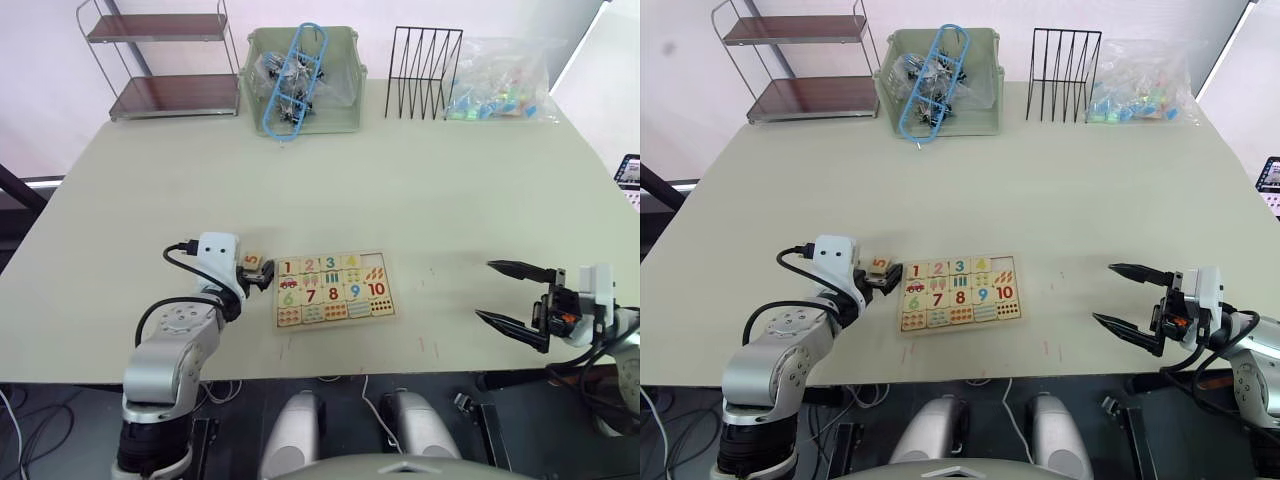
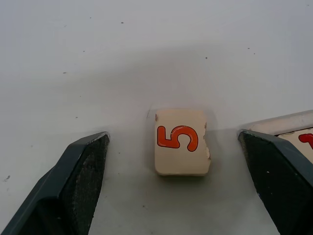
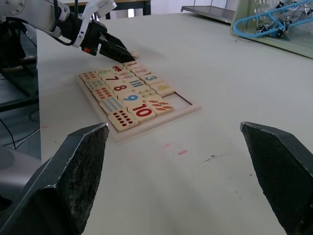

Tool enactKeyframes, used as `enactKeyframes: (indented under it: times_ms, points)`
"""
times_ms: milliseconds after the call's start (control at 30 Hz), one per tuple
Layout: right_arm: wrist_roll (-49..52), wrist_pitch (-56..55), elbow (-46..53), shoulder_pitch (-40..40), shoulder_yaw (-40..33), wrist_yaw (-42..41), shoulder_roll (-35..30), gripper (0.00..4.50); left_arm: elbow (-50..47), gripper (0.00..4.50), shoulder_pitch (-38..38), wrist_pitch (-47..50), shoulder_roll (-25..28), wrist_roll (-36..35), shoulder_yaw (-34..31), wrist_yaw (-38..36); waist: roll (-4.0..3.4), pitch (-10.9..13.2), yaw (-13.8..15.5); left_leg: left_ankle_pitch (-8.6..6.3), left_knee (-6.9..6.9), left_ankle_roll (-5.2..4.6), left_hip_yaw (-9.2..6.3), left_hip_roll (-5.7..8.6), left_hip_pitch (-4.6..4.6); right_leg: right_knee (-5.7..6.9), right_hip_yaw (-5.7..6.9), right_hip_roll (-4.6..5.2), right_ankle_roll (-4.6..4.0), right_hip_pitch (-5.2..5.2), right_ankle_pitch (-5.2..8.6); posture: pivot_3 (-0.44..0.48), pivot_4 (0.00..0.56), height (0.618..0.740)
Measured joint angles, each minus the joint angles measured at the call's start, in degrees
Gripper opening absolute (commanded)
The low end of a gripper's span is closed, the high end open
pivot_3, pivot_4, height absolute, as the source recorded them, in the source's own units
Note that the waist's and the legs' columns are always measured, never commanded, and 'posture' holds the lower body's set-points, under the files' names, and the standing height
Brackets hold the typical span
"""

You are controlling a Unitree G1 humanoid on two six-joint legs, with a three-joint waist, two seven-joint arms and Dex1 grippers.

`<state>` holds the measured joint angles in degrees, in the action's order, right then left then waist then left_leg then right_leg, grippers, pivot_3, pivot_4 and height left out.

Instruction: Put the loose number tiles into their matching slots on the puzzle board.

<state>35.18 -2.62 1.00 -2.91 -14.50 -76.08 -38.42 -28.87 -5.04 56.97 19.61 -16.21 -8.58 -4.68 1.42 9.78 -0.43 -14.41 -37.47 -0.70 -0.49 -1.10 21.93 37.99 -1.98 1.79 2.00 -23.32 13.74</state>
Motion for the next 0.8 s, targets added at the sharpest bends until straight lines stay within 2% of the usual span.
enactKeyframes:
  times_ms: [33, 67, 133, 200, 233, 267, 333, 367, 667, 800]
  points:
    - [-0.01, 0.0, -0.06, 0.03, 0.01, 0.02, 0.01, 4.5, -0.14, 4.44, -0.12, 0.43, -0.19, 0.04, -0.1, 0.11, 0.0, 0.0, 0.0, 0.0, 0.0, 0.0, 0.0, 0.0, -0.01, 0.0, 0.0, 0.0, 0.0, 0.0, 0.0, 0.0, 0.15, 0.739]
    - [-0.03, 0.0, -0.08, 0.07, 0.01, 0.04, 0.02, 4.5, -0.29, 4.07, -0.24, 0.83, -0.32, 0.12, -0.16, 0.2, 0.0, 0.0, -0.01, 0.0, 0.0, 0.0, 0.0, 0.0, -0.01, 0.0, 0.0, 0.0, 0.0, 0.0, 0.0, 0.0, 0.15, 0.739]
    - [-0.04, 0.0, -0.09, 0.27, 0.02, 0.09, 0.08, 4.5, -0.43, 3.67, -0.48, 1.33, -0.95, 0.04, -0.29, 0.09, 0.0, 0.0, -0.02, 0.0, 0.0, 0.0, 0.0, 0.0, -0.01, 0.0, 0.0, 0.0, 0.0, 0.0, 0.0, 0.0, 0.15, 0.739]
    - [-0.05, 0.0, -0.09, 0.43, 0.03, 0.12, 0.12, 4.5, -0.43, 2.74, -0.55, 1.52, -1.15, 0.07, -0.52, 0.12, 0.0, 0.0, -0.05, 0.0, 0.0, 0.0, 0.0, 0.02, -0.01, 0.0, -0.01, 0.0, 0.0, 0.0, 0.0, 0.0, 0.15, 0.739]
    - [-0.05, -0.01, -0.09, 0.46, 0.03, 0.13, 0.13, 4.5, -0.44, 2.48, -0.57, 1.61, -1.15, 0.09, -0.64, 0.12, 0.0, 0.0, -0.05, 0.0, 0.0, 0.0, 0.0, 0.03, -0.01, 0.0, -0.01, 0.0, 0.0, 0.0, 0.0, 0.0, 0.15, 0.739]
    - [-0.07, -0.01, -0.09, 0.51, 0.03, 0.15, 0.16, 4.5, -0.44, 1.88, -0.63, 1.8, -1.25, 0.11, -0.94, 0.12, -0.01, 0.0, -0.04, 0.0, 0.0, 0.0, -0.01, 0.03, -0.01, 0.0, 0.0, 0.0, 0.0, 0.0, 0.0, 0.0, 0.15, 0.739]
    - [-0.11, -0.02, -0.08, 0.52, 0.03, 0.19, 0.2, 4.5, -0.49, 1.1, -0.74, 1.97, -1.61, 0.14, -1.37, 0.13, -0.01, 0.0, -0.03, 0.0, 0.0, 0.0, -0.02, 0.03, -0.01, 0.0, -0.01, 0.01, 0.0, 0.0, 0.0, 0.0, 0.15, 0.739]
    - [-0.13, -0.03, -0.08, 0.53, 0.03, 0.21, 0.26, 4.5, -0.51, 0.95, -0.79, 2.07, -1.77, 0.17, -1.58, 0.15, -0.01, 0.0, -0.02, 0.0, 0.0, 0.0, -0.02, 0.03, -0.01, 0.0, -0.01, 0.01, 0.0, 0.0, 0.0, 0.0, 0.15, 0.739]
    - [-0.36, -0.03, -0.04, 0.53, 0.03, 0.39, 0.71, 4.5, -0.62, 0.95, -1.03, 2.71, -1.94, 0.24, -2.08, -0.17, -0.01, 0.0, -0.09, 0.0, 0.0, 0.0, -0.01, 0.04, -0.01, 0.0, -0.01, 0.01, 0.0, 0.01, 0.0, 0.0, 0.15, 0.739]
    - [-0.3, -0.02, 0.24, 0.53, 0.04, 0.46, 1.32, 4.5, 0.12, 0.95, -1.09, 1.74, -1.3, -0.82, -2.77, -2.62, 0.0, 0.0, -0.08, 0.0, 0.0, 0.0, -0.03, 0.04, 0.0, -0.01, 0.02, 0.01, 0.0, 0.0, 0.0, 0.0, 0.15, 0.739]
